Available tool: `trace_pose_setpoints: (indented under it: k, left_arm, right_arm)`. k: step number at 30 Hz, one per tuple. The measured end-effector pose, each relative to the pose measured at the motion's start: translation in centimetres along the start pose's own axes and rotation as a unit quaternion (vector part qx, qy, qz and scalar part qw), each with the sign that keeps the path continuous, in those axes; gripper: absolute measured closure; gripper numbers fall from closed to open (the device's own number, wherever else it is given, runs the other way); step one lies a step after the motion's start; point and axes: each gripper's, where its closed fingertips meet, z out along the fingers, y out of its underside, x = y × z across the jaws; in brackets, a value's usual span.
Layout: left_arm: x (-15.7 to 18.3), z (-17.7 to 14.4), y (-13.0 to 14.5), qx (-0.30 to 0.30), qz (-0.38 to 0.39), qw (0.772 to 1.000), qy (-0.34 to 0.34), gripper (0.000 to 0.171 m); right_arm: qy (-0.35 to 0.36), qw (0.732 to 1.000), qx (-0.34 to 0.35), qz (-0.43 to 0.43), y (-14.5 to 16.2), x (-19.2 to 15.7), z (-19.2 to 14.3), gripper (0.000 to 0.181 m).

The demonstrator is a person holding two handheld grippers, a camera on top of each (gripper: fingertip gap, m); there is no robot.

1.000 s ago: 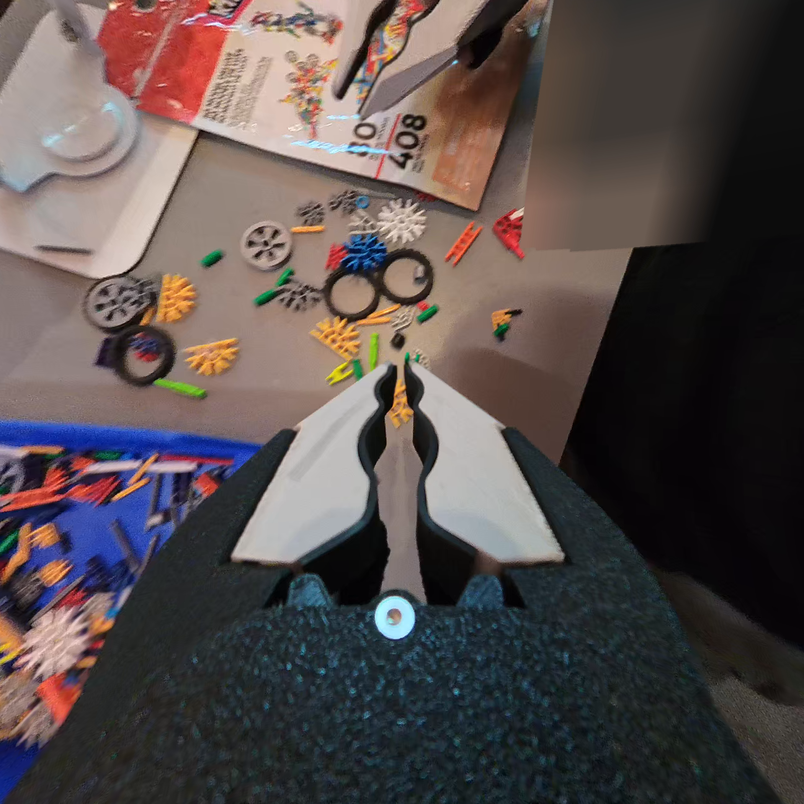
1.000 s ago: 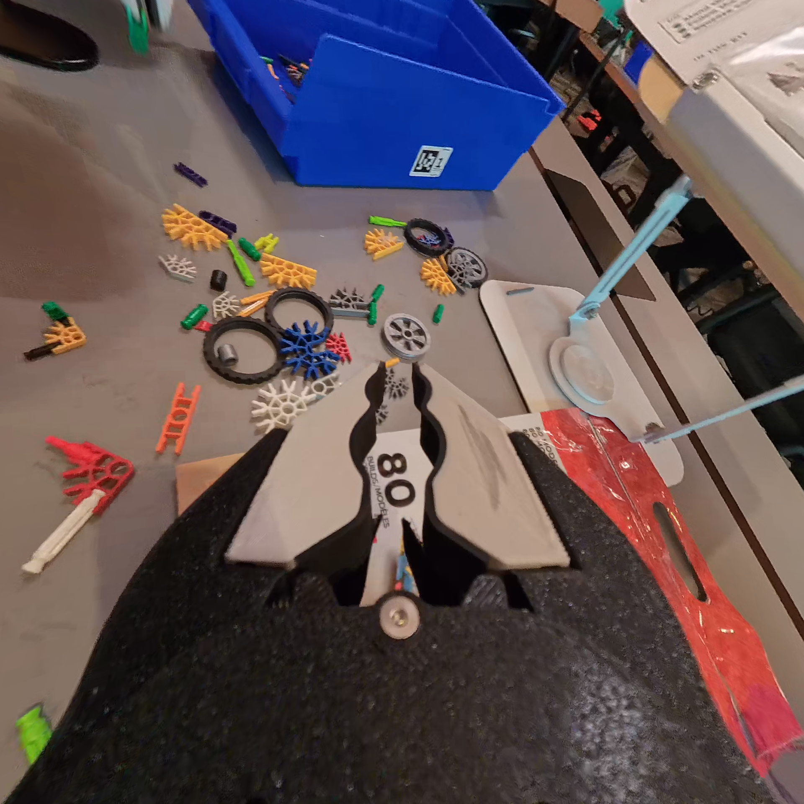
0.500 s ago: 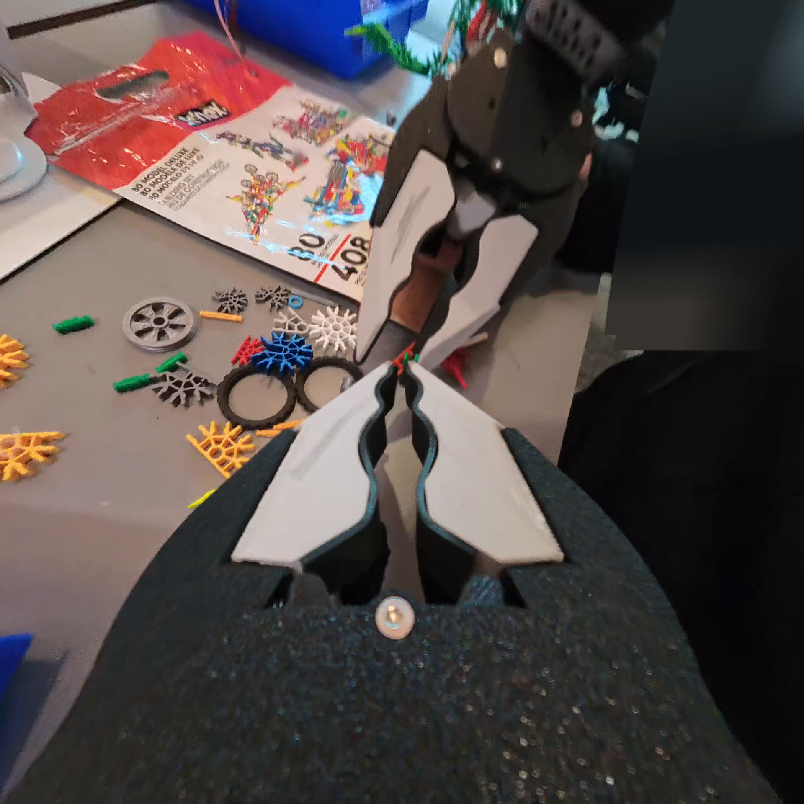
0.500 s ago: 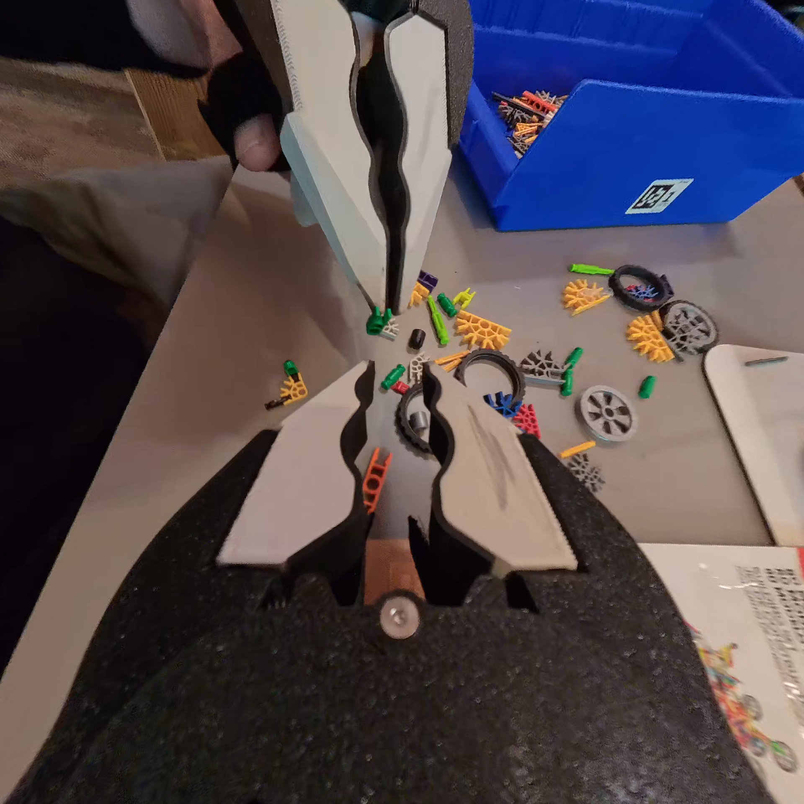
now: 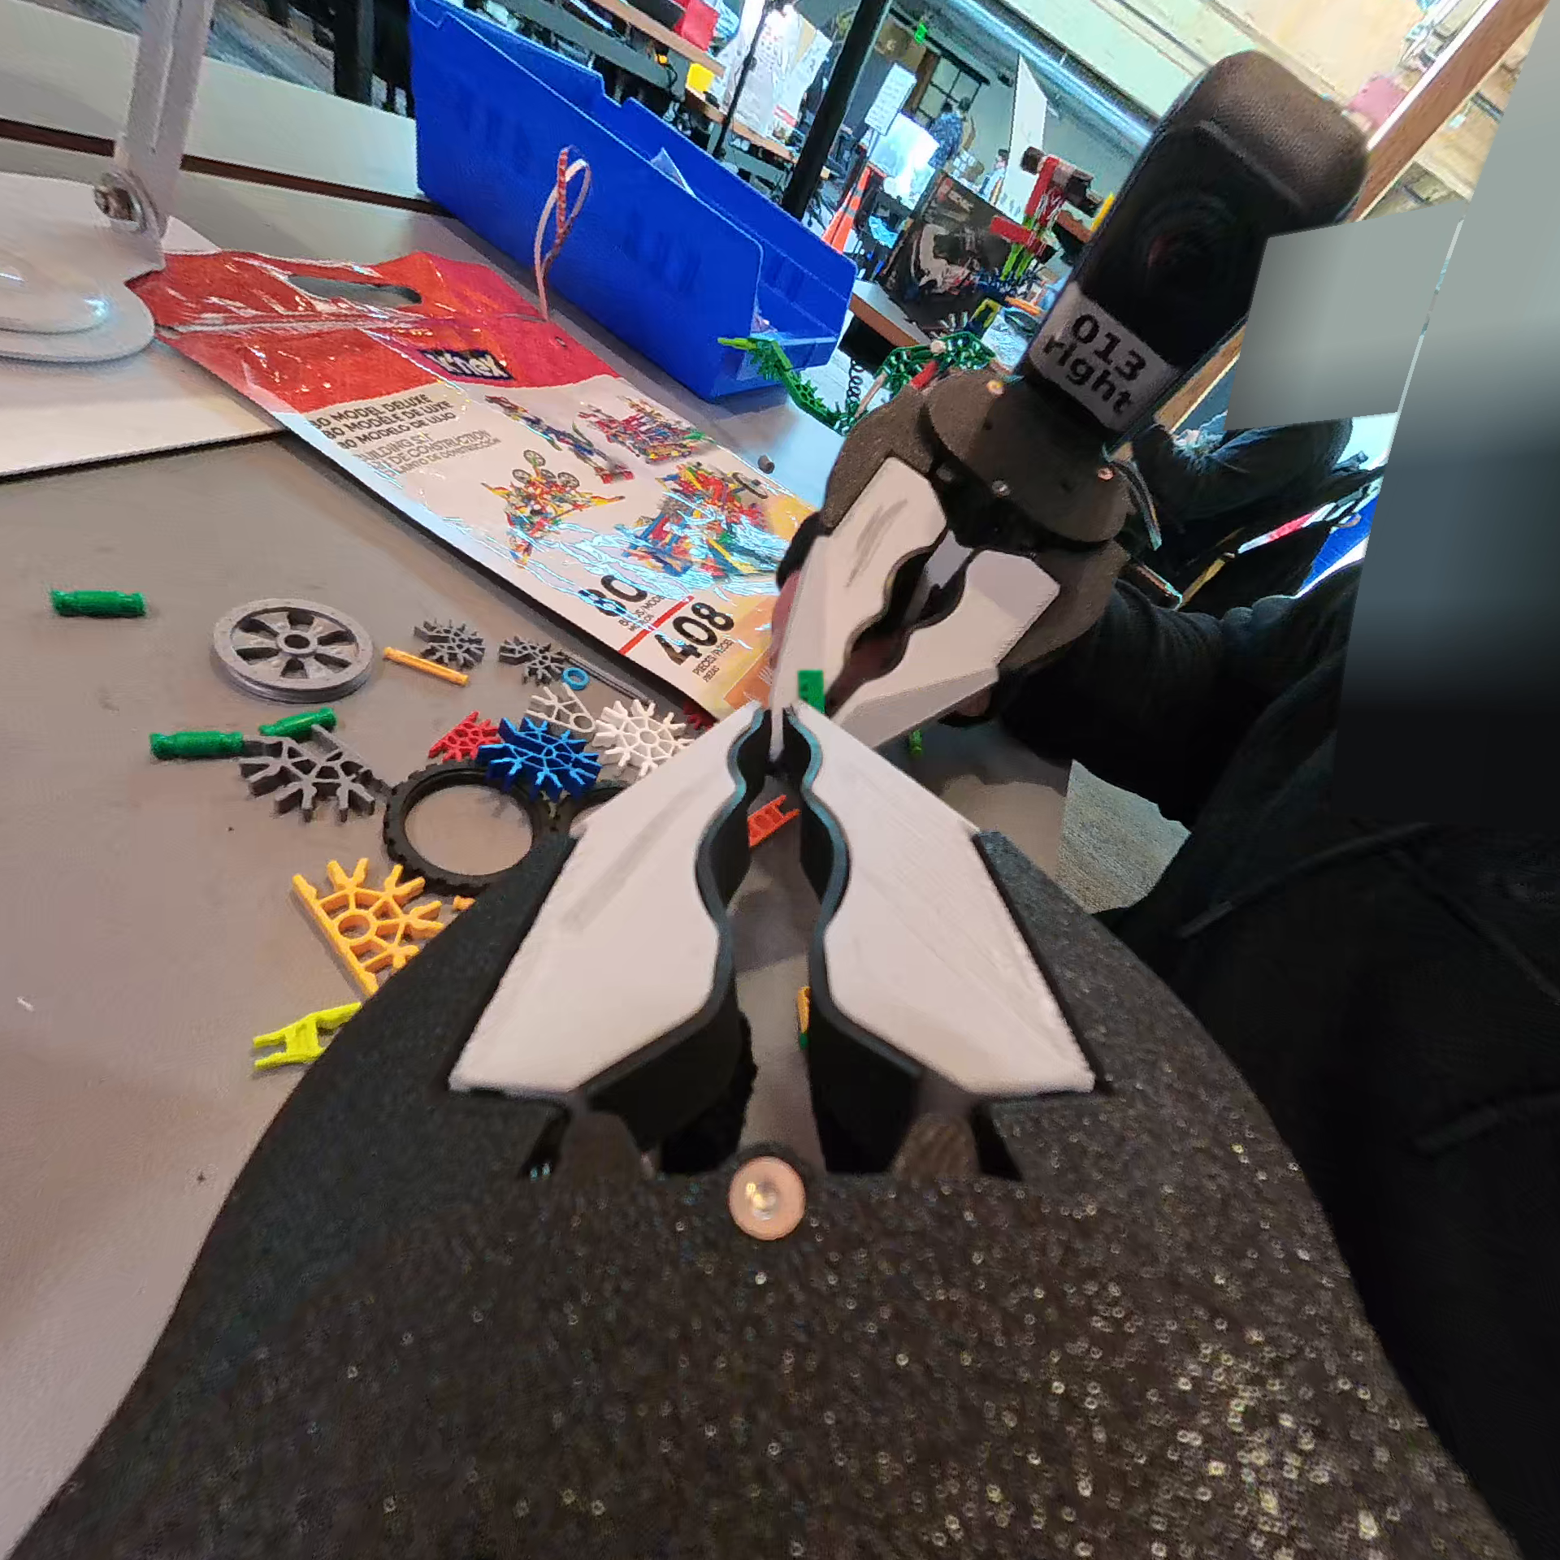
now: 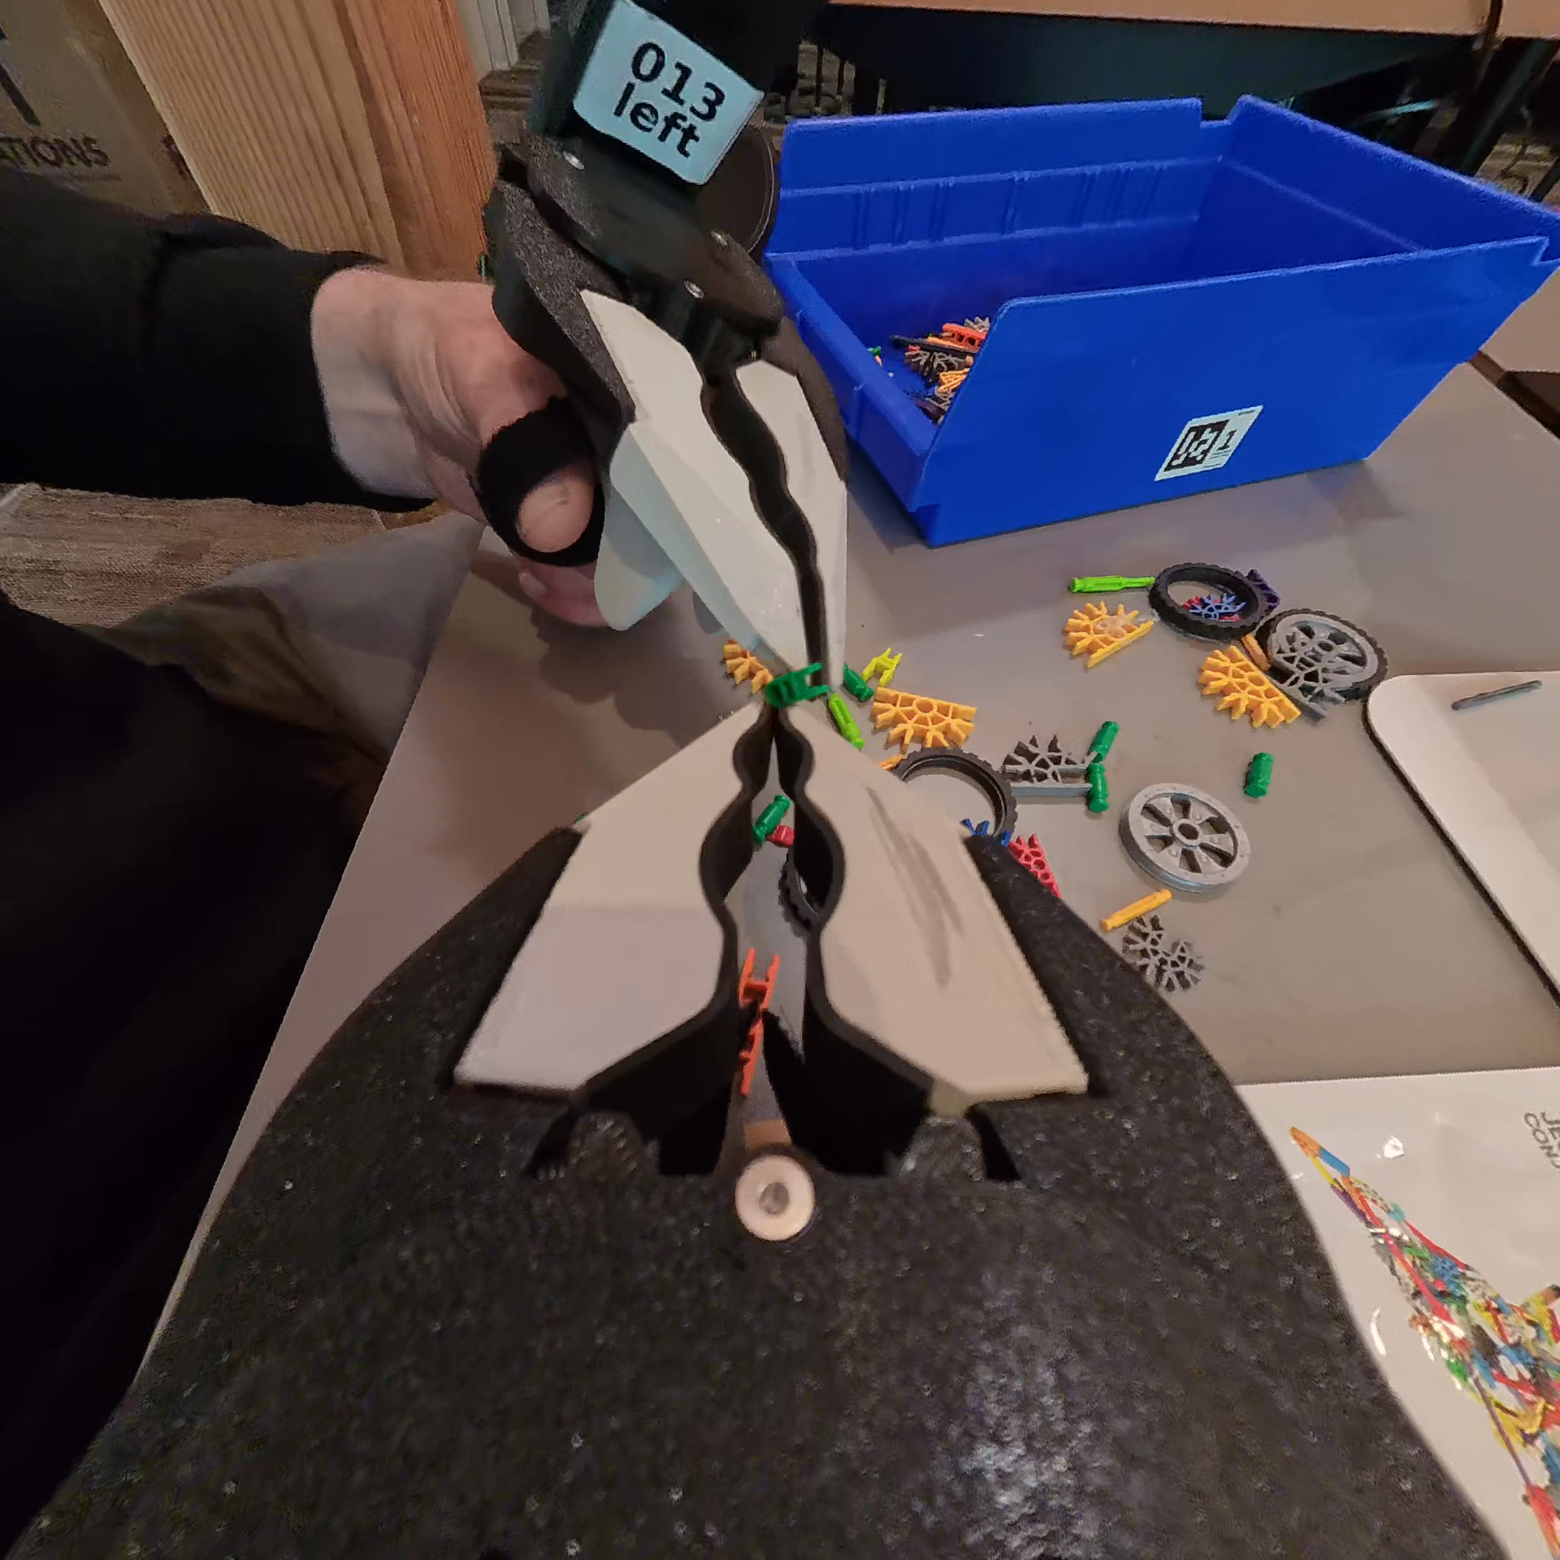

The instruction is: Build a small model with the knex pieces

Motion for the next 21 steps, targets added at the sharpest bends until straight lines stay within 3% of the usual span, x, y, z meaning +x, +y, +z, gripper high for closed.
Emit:
trace_pose_setpoints:
  k: [8,16,21]
  left_arm:
    - [0.0,0.1,0.7,-0.023,0.022,0.999,-0.001,0.17]
    - [0.5,-1.3,4.3,-0.137,0.102,0.985,-0.02,0.17]
    - [-0.6,-2.7,5.5,-0.176,0.147,0.971,-0.071,0.168]
  right_arm:
    - [-0.003,1.0,-0.027,-0.011,0.9,-0.2,0.1,0.181]
    - [-0.056,0.993,-0.103,-0.032,3.8,-1.9,0.5,0.181]
    - [-0.031,0.993,-0.111,-0.011,4.2,-0.3,-0.1,0.181]
